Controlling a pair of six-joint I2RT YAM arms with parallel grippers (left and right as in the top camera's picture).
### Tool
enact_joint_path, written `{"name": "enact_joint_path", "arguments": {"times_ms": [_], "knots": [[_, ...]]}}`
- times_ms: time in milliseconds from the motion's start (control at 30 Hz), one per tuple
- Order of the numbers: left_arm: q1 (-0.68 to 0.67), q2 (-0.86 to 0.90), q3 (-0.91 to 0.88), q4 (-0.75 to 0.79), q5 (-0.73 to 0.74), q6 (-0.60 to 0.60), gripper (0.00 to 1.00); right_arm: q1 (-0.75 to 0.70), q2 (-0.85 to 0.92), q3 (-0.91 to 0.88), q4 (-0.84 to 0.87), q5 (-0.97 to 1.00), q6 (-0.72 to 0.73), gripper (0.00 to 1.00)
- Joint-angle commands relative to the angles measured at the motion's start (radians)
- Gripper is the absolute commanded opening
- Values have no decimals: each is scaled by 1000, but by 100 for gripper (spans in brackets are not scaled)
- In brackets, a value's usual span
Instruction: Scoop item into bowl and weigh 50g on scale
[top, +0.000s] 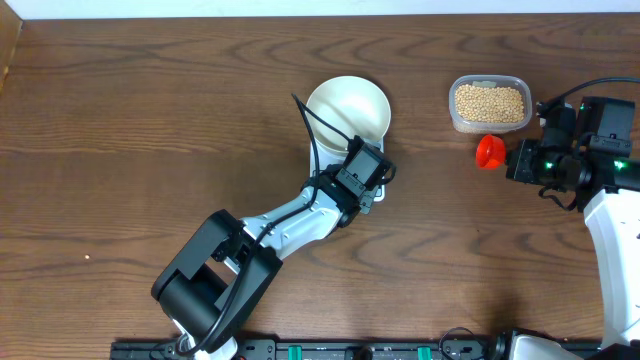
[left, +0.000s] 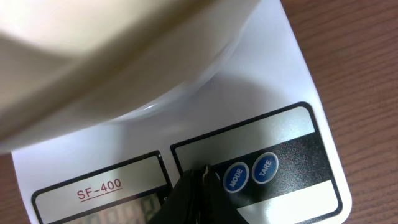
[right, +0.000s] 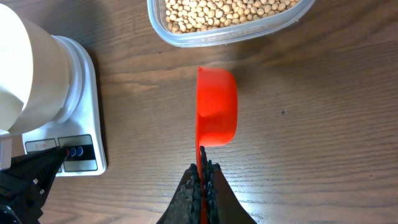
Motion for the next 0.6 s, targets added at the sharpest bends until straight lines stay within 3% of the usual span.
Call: {"name": "enact_joint_path", "arguments": {"times_ms": [0,300,567], "knots": [[8,87,-62,-18,102,-8,7,7,-5,18,-2,1,-16,1],[7,87,-62,5,114,18,7,7,-5,18,-2,1,-16,1],[7,87,-62,-33,38,15,7,7,-5,18,-2,1,-16,1]]}}
